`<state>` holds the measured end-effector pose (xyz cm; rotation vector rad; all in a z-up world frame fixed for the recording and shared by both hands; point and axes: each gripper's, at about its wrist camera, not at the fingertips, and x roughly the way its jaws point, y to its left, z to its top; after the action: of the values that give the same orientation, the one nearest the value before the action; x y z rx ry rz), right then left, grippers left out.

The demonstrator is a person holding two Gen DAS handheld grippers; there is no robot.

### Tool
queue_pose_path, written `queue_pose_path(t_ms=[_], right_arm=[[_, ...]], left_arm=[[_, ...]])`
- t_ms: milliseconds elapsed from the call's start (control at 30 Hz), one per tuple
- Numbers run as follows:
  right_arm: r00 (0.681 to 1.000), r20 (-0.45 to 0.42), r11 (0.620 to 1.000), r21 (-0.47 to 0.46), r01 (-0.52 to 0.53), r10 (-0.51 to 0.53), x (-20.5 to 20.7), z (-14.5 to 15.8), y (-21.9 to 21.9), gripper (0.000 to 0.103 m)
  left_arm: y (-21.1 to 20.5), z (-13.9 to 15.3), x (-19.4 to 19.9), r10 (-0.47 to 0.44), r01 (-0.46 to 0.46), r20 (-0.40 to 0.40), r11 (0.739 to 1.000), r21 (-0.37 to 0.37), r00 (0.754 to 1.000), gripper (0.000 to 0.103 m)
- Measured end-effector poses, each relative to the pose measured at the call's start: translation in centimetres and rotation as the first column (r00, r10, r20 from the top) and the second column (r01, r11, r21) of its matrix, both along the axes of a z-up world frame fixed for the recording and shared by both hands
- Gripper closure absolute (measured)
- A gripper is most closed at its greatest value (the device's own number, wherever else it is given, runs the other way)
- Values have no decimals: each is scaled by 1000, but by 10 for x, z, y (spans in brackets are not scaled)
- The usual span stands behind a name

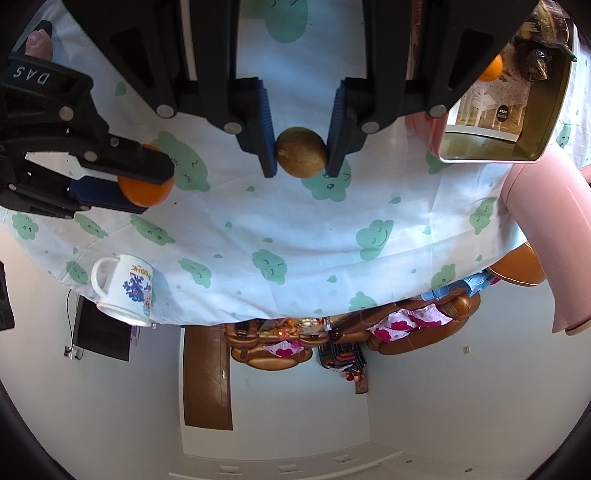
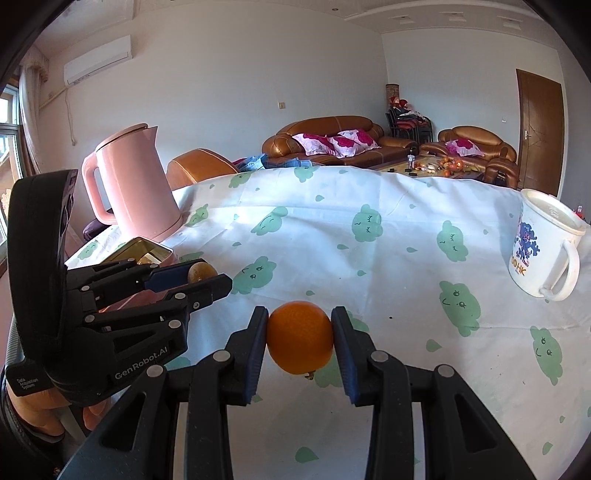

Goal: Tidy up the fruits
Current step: 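Lift the orange and yellow-brown fruit and carry both toward the tin box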

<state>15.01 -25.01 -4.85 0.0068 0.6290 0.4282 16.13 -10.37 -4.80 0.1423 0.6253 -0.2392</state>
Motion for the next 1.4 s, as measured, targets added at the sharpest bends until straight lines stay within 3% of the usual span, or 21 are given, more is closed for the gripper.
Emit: queue_pose_path(t_ms=[800,1400], right_arm=[[993,117,1000,2,11,-11,-17,9,-1,66],[969,242,999,-19,51,-45,-38,20,0,66]], left_arm=[[11,12,-22,40,-35,118,998,-47,992,75],[15,18,-45,75,-66,192,996,-51,978,75]])
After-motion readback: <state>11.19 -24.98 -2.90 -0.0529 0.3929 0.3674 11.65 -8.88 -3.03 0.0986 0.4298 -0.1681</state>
